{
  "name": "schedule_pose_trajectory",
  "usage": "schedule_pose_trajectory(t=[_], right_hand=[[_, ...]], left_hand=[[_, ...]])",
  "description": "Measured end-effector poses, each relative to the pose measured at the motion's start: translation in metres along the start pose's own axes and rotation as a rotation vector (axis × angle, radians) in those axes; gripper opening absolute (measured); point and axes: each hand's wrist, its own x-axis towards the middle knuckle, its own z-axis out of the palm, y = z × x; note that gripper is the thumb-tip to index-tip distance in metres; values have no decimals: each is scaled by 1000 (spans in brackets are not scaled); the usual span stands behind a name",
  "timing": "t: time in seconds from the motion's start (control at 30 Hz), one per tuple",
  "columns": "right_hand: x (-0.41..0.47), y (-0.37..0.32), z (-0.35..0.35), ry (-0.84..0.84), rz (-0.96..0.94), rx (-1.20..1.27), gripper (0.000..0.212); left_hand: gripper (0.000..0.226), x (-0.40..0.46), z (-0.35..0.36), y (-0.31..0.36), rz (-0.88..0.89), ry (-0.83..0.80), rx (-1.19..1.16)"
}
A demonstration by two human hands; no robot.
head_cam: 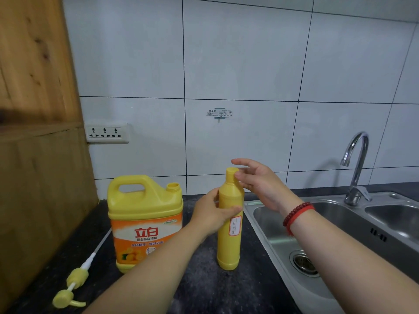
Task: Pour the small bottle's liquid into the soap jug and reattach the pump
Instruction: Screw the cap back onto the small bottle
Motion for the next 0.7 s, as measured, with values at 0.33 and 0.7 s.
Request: schedule_pose_trajectory(t=[0.33, 0.7], right_hand=[[0, -2, 0, 2, -20, -38, 31], [-1, -1, 1, -13, -23, -56, 36]], left_hand=[[56, 0, 0, 0, -4, 0, 3], [58, 0, 0, -1, -7, 2, 16]])
